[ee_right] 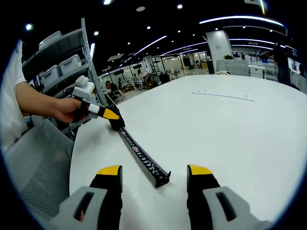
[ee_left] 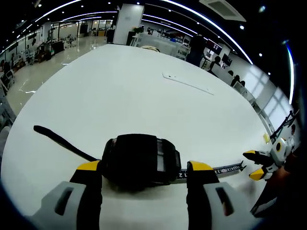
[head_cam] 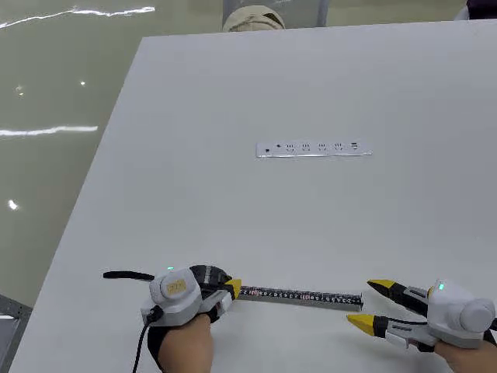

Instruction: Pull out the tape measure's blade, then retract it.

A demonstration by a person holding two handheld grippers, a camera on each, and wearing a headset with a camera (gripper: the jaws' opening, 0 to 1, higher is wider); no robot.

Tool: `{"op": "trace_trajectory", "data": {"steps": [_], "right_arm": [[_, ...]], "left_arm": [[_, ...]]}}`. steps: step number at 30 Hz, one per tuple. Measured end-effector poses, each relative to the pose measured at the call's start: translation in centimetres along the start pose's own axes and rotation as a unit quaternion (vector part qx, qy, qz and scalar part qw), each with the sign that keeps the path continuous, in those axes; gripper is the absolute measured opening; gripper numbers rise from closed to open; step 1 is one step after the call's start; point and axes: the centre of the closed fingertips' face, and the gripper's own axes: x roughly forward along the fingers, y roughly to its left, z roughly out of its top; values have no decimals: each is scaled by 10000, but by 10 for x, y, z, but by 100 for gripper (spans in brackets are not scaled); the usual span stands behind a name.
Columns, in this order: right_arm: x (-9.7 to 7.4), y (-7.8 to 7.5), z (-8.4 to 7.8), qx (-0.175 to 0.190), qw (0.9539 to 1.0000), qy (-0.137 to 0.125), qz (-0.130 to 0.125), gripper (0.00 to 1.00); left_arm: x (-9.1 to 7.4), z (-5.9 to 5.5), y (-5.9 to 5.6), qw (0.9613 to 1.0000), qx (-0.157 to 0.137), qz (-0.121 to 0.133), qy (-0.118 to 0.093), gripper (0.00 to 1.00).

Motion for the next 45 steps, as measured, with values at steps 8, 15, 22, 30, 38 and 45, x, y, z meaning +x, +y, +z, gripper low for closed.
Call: {"op": "trace_trajectory", "data": {"steps": [8, 15, 22, 30, 38, 45], "right_arm": [[5, -1, -6, -93, 9999, 92, 107, 52], [7, 0, -6, -140, 9997, 109, 188, 49], [8, 0, -12, -154, 9994, 195, 237, 46], [10, -3, -12, -170, 9994, 152, 241, 44], [11, -4, -10, -151, 9995, 122, 235, 44], [9, -5, -12, -144, 9995, 118, 246, 42]], "left_arm": [[1, 0, 0, 10000, -13, 91, 19, 70], [3, -2, 1, 9998, 70, 196, 28, 69], [5, -1, 2, 9997, -13, 260, -7, 70], [6, -2, 5, 9993, 11, 379, 14, 67], [7, -2, 6, 9991, -24, 420, 24, 68], [8, -3, 6, 9991, -9, 427, 18, 68]]}}
